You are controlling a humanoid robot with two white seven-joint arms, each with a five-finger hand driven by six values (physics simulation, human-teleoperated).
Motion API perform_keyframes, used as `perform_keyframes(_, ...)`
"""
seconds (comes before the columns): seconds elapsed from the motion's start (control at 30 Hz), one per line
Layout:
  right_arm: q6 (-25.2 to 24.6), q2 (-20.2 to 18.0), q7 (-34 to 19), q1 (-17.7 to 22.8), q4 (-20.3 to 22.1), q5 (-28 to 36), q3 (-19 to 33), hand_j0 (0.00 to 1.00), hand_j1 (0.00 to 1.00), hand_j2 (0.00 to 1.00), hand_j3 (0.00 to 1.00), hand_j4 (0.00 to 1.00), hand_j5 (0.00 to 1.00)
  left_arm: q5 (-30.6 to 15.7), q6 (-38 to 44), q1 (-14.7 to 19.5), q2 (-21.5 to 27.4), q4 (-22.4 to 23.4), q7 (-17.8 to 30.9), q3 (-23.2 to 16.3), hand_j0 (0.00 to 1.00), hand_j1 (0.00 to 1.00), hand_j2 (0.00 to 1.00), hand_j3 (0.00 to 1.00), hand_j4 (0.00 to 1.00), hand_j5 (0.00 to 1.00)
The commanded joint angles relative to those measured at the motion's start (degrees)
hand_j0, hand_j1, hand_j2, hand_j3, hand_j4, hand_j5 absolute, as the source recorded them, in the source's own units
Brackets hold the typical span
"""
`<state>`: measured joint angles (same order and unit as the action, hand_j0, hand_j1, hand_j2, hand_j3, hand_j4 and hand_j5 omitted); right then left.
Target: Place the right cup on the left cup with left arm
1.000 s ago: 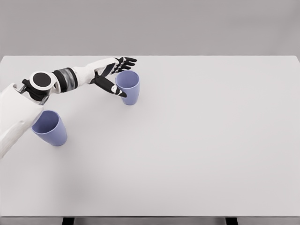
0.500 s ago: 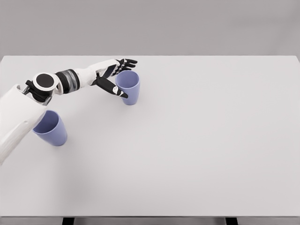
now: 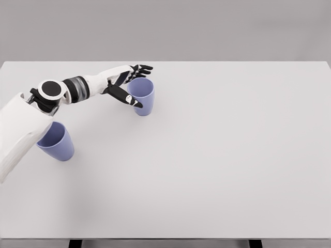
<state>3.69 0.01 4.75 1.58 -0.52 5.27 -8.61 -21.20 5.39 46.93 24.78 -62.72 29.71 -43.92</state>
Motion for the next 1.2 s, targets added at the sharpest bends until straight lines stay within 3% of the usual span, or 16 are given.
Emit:
perform_keyframes(0.0,0.0,-0.01,0.0,0.0,-0.01,0.01,0.0,1.0,1.0,1.0,1.0,1.0,1.0,-0.25,-0.03,0.0,-0.26,-0.04,-0.01,0.06,1.0,1.0,1.0,1.0,1.0,1.0)
perform_keyframes(0.33,0.0,-0.01,0.0,0.0,-0.01,0.01,0.0,1.0,1.0,1.0,1.0,1.0,1.0,-0.25,0.06,-0.26,-0.52,-0.04,-0.01,-0.02,1.0,1.0,1.0,1.0,1.0,1.0)
perform_keyframes(0.5,0.0,-0.01,0.0,0.0,-0.01,0.01,0.0,1.0,1.0,1.0,1.0,1.0,1.0,-0.25,-0.03,-0.35,-0.52,-0.13,-0.01,-0.02,0.8,0.8,0.8,0.8,0.8,0.8)
perform_keyframes(0.57,0.0,-0.01,0.0,0.0,-0.01,0.01,0.0,1.0,1.0,1.0,1.0,1.0,1.0,-0.25,-0.03,-0.44,-0.52,-0.13,-0.01,-0.02,0.78,0.78,0.78,0.78,0.78,0.78)
perform_keyframes(0.87,0.0,-0.01,0.0,0.0,-0.01,0.01,0.0,1.0,1.0,1.0,1.0,1.0,1.0,-0.43,-0.03,-0.62,-0.43,-0.3,-0.01,0.06,0.76,0.76,0.76,0.76,0.76,0.76)
perform_keyframes(1.17,0.0,-0.01,0.0,0.0,-0.01,0.01,0.0,1.0,1.0,1.0,1.0,1.0,1.0,-3.67,0.06,-0.26,0.97,-3.19,-0.01,0.06,0.74,0.74,0.74,0.74,0.74,0.74)
